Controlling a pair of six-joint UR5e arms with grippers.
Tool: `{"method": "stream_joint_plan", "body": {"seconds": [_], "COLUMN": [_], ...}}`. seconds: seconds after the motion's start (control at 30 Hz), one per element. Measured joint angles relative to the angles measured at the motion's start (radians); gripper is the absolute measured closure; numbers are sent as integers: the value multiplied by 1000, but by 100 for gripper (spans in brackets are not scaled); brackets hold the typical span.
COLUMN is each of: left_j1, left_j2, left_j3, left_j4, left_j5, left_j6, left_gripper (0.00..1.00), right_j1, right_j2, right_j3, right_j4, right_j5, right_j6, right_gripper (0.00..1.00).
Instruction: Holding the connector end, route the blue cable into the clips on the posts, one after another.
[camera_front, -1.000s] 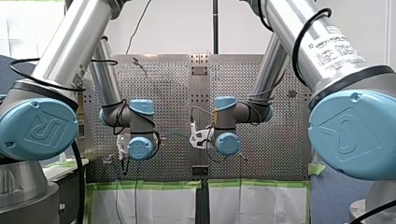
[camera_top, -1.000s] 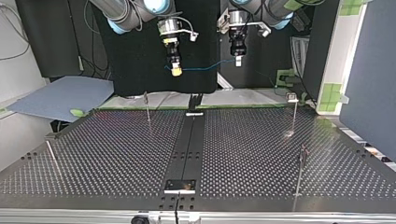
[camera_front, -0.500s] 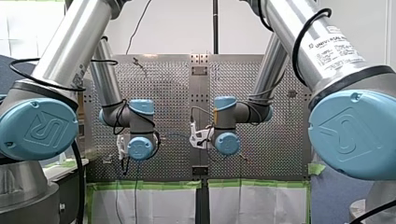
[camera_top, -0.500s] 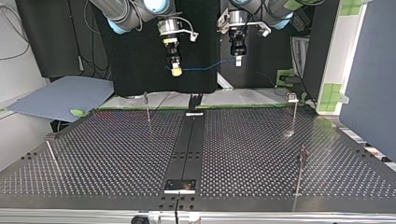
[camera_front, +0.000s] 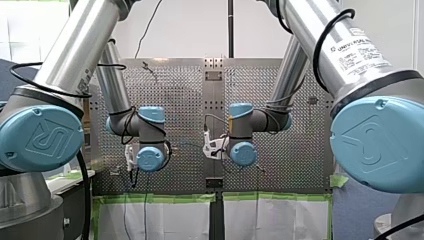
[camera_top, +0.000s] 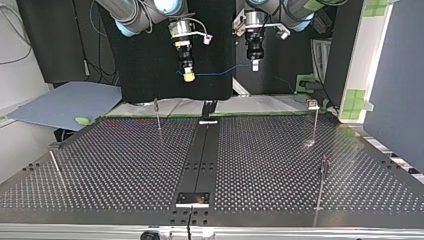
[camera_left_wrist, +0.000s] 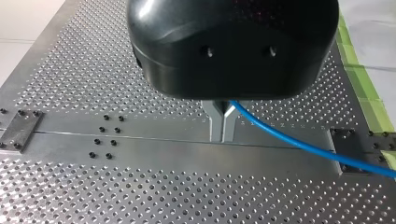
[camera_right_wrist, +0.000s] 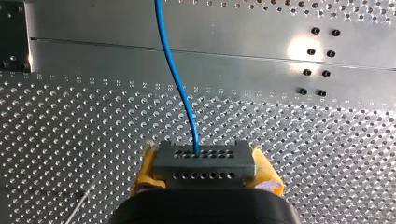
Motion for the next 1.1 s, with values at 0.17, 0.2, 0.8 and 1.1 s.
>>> {"method": "stream_joint_plan", "body": {"seconds": [0.17,0.2,0.8,1.1], "left_j1": [-18,-21,-29,-30], "left_j2": [7,8,9,10], "left_j3": [-1,-1,-2,-2], "left_j4": [-22,-30,-87,-88], "left_j5": [18,22,31,31], "left_j6": [-7,-8,-9,-10], "left_gripper": [100,100,100,100], "right_j1": [0,0,0,7], "right_j2": [0,0,0,6], "right_j3": [0,0,0,-4], "right_j4": [0,0,0,6], "right_j5": [0,0,0,7], "right_j6": [0,0,0,-7], "right_gripper": [100,100,100,100]}}
